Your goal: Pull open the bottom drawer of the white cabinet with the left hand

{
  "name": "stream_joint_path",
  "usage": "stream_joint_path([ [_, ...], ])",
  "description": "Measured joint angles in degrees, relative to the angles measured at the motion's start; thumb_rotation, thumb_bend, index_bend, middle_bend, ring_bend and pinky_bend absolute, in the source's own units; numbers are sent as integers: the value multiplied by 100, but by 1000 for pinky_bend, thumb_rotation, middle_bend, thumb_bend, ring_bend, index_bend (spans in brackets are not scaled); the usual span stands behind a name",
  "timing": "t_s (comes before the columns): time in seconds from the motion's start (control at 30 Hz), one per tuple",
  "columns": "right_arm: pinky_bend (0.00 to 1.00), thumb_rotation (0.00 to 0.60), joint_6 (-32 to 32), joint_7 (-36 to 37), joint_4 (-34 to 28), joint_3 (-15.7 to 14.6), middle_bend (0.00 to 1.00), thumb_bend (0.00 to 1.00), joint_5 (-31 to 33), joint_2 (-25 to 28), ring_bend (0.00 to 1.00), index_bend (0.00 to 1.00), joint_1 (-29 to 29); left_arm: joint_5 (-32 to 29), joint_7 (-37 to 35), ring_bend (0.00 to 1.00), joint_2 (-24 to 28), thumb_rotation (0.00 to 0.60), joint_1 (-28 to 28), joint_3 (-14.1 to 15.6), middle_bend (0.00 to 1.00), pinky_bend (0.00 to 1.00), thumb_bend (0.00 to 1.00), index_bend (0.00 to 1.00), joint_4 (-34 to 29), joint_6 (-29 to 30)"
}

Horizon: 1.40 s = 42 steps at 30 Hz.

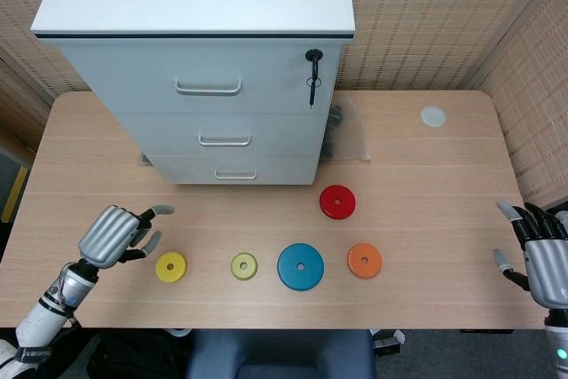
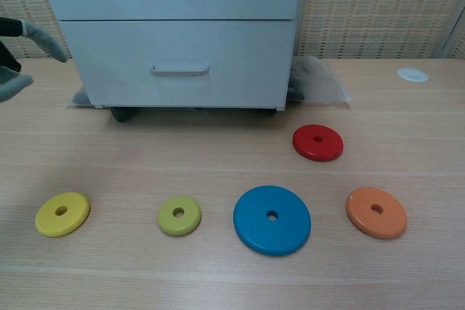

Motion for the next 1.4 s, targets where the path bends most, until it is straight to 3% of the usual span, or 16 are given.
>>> stream_joint_path([
  [0.37,176,600,-129,-3,8,9,230,275,67,-10,116,134,58,-601,253,1000,-614,600,-840,-232,961,1000,589,134,157,-1079],
  [1.03,176,600,-199,83,107,18,230,275,196,-59,116,134,59,-1724,611,1000,-1234,600,-1694,-554,962,1000,589,137,802,-2044],
  [1.4,176,600,-145,154,146,16,230,275,239,-47,116,134,1,-2111,733,1000,-1386,600,-1958,-578,962,1000,589,140,1073,-2357],
])
